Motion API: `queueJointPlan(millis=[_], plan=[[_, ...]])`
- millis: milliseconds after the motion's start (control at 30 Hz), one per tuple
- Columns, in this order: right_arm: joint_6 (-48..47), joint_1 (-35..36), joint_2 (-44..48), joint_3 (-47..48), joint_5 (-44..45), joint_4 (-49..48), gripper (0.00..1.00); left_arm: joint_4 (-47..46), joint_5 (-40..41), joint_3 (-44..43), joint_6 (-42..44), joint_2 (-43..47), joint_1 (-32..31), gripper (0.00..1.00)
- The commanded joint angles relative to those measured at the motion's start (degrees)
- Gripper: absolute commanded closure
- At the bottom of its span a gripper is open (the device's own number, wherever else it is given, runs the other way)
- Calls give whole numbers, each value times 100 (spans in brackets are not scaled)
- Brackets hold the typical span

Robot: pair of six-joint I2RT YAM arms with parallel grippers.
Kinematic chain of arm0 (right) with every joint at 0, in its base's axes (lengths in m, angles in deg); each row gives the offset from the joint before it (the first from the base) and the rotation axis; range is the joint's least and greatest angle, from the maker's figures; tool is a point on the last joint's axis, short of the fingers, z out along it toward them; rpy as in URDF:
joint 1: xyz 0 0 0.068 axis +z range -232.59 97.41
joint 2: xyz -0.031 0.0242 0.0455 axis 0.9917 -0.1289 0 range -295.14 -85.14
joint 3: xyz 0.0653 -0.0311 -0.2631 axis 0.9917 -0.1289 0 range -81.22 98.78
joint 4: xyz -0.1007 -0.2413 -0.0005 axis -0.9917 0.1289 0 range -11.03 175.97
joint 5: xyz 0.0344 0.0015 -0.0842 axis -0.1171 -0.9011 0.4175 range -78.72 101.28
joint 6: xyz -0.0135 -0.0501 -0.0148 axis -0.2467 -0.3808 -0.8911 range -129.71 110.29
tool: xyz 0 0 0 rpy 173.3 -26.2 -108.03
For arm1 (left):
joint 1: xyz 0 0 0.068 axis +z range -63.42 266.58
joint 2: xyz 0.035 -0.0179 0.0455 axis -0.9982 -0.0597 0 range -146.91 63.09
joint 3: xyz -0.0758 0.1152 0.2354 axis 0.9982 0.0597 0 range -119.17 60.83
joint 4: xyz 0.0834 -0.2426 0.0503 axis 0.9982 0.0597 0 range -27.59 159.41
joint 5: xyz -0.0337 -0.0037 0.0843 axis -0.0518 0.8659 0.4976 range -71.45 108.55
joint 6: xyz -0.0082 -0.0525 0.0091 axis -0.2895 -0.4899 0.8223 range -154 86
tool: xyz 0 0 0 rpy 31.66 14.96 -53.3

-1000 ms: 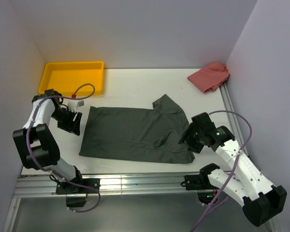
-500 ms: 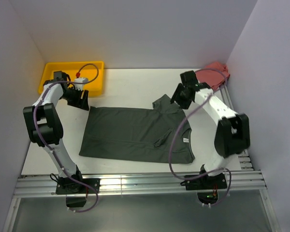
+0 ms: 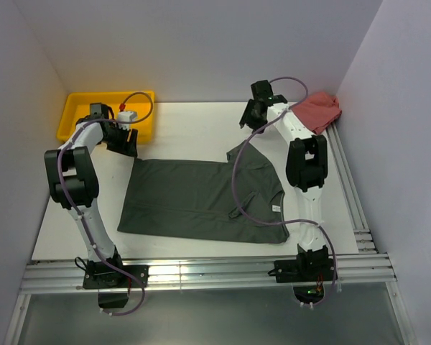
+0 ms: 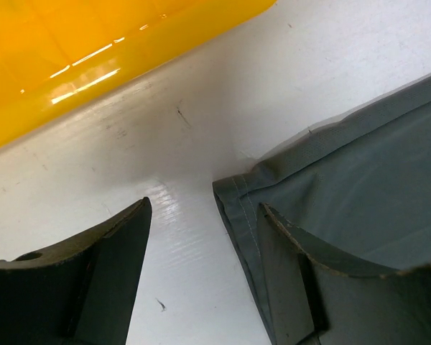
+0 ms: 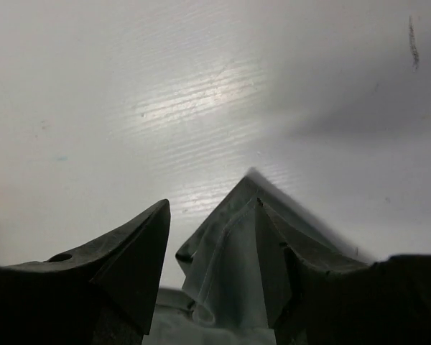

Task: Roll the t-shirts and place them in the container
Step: Fold the tshirt

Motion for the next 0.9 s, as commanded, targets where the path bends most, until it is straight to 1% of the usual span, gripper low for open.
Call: queueJointPlan(millis=[0, 167, 333, 533, 667, 733, 767, 833, 867], plan=[[-117, -1, -309, 483, 27, 348, 42, -165, 13, -166, -119, -82, -85, 34], [-188, 17, -547, 457, 36, 304, 42, -279, 84, 1, -215, -153, -235, 35], [-293, 131, -670, 439, 343, 348, 42, -332, 172, 81, -364, -223, -349, 38], [-320, 201, -793, 510, 607, 506, 42, -341, 277, 98, -496, -223, -455, 47], [-285, 236, -785, 405, 704, 559, 42, -332, 382, 98, -506, -249, -507, 55], [-267, 245, -732, 334, 739, 525, 45, -341, 418, 116, -523, -267, -507, 59], [-276, 254, -706, 238, 739, 507, 46, -332, 426, 107, -532, -267, -516, 64], [-249, 263, -653, 185, 757, 463, 52, -332, 461, 107, -541, -285, -516, 67], [-249, 272, -627, 123, 739, 445, 59, -324, 453, 99, -532, -285, -516, 72]])
